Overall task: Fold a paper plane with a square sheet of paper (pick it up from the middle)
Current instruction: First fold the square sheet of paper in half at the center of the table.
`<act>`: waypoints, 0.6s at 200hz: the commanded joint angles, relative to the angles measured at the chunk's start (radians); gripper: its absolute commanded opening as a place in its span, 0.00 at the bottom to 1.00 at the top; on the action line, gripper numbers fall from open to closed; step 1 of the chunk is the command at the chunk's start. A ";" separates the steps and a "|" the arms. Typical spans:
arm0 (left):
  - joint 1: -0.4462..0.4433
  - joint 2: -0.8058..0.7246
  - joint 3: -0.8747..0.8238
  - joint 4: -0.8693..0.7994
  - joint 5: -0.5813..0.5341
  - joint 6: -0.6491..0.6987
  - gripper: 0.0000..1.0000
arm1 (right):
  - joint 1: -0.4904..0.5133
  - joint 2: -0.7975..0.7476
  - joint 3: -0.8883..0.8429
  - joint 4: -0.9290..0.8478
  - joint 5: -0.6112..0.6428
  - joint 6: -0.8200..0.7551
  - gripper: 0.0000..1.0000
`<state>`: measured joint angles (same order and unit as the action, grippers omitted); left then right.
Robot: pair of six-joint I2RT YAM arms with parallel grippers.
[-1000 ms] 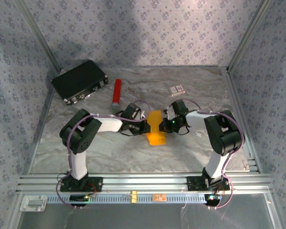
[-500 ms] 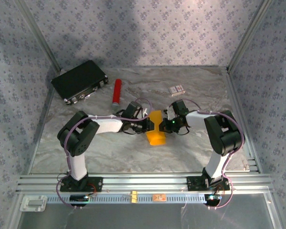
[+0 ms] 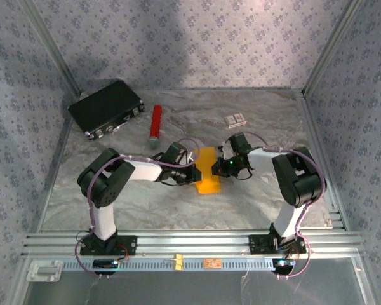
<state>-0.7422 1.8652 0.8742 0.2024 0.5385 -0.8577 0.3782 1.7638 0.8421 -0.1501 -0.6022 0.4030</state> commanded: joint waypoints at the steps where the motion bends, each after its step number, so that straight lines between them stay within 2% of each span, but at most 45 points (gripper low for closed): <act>1: -0.008 -0.036 0.006 -0.042 -0.019 0.015 0.11 | -0.003 0.043 -0.049 -0.107 0.150 0.008 0.00; 20: -0.014 -0.077 0.040 -0.075 -0.030 0.005 0.11 | -0.002 0.040 -0.048 -0.108 0.151 0.010 0.00; 41: -0.015 -0.087 0.064 -0.058 0.007 -0.031 0.10 | -0.004 0.040 -0.048 -0.109 0.150 0.010 0.00; 120: -0.051 -0.026 0.012 -0.032 -0.016 -0.059 0.09 | -0.001 0.037 -0.051 -0.109 0.151 0.011 0.00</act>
<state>-0.7799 1.8145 0.9184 0.1616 0.5339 -0.9115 0.3782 1.7622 0.8402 -0.1497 -0.6018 0.4038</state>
